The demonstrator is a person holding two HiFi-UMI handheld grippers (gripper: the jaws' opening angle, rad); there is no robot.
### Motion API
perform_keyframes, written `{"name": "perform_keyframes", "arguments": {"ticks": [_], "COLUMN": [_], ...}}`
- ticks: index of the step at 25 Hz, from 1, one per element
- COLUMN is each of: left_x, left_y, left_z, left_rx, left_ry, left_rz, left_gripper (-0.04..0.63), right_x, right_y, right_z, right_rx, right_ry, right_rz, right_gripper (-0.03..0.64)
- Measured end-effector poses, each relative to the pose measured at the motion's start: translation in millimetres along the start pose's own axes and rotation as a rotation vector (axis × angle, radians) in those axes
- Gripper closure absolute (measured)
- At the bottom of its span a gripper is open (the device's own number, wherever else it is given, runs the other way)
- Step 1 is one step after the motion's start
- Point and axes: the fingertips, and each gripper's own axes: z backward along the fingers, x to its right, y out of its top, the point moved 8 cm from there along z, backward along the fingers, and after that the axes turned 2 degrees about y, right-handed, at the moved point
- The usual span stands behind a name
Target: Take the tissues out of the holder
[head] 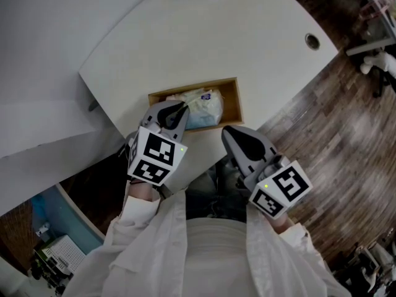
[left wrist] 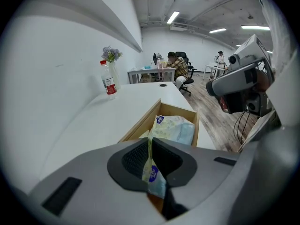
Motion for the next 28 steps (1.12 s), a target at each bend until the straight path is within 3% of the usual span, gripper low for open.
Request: {"name": "perform_keyframes", "arguments": {"ticks": [8, 13, 18, 28], "left_x": [3, 1, 1, 5], "left_y": [1, 2, 3, 20], "left_z": [-1, -6, -10, 36], "left_rx": [-0.006, 0.015, 0.039, 0.139], "left_ry": [0.019, 0.005, 0.038, 0.077], "left_rz": [-0.062, -0.021, -0.046, 0.0], "left_gripper": [0.566, 0.573, 0.574, 0.574], "right_x": [1, 5, 13, -22], "right_y": [2, 5, 7, 21], "right_z": [5, 4, 4, 16], "right_rx": [0.013, 0.001, 0.002, 0.02], "right_ry": [-0.038, -0.047, -0.051, -0.05], "right_rz": [0.024, 0.039, 0.064, 0.126], "right_gripper": [0.606, 0.606, 0.606, 0.606]}}
